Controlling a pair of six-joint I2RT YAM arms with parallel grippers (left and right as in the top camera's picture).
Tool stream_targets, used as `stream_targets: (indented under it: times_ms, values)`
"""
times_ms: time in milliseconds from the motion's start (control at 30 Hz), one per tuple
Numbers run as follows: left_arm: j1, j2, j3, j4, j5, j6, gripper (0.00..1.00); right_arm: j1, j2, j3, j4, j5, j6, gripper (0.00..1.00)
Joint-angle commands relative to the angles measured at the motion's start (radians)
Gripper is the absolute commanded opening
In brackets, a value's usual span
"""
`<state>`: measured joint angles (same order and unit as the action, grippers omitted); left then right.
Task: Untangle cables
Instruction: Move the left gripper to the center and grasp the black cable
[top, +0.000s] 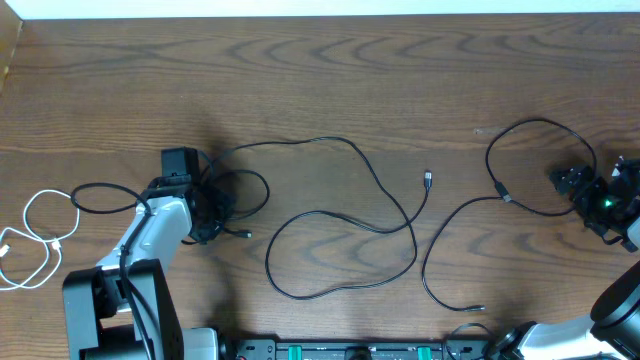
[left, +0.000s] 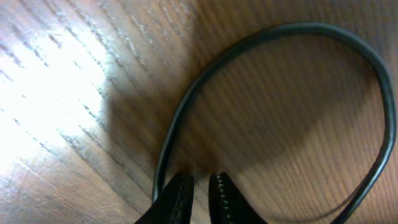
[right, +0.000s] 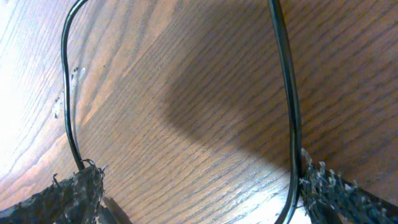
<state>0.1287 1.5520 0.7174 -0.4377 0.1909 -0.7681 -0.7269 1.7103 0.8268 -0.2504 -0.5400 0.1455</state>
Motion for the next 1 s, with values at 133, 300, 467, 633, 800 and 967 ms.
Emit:
stream_targets:
  times_ms: [133, 300, 467, 633, 800, 967]
  values:
    - [-0.001, 0.004, -0.002, -0.023, 0.000, -0.012, 0.88, 0.009, 0.013, -0.009, -0.011, -0.005, -0.013, 0.99]
    - [-0.001, -0.098, 0.014, -0.066, 0.005, -0.012, 0.91, 0.009, 0.013, -0.009, -0.010, -0.005, -0.013, 0.99]
    - [-0.001, -0.309, 0.014, -0.029, 0.004, -0.012, 0.92, 0.009, 0.013, -0.009, -0.003, -0.005, -0.013, 0.99]
    - [-0.002, -0.480, 0.014, -0.011, -0.002, -0.011, 0.92, 0.009, 0.013, -0.009, -0.003, -0.005, -0.023, 0.99]
    - [-0.002, -0.558, 0.014, -0.063, -0.003, 0.157, 0.92, 0.009, 0.013, -0.009, 0.004, -0.005, -0.028, 0.99]
    - [-0.005, -0.533, 0.014, -0.093, 0.104, 0.329, 0.92, 0.009, 0.013, -0.009, 0.005, -0.005, -0.028, 0.99]
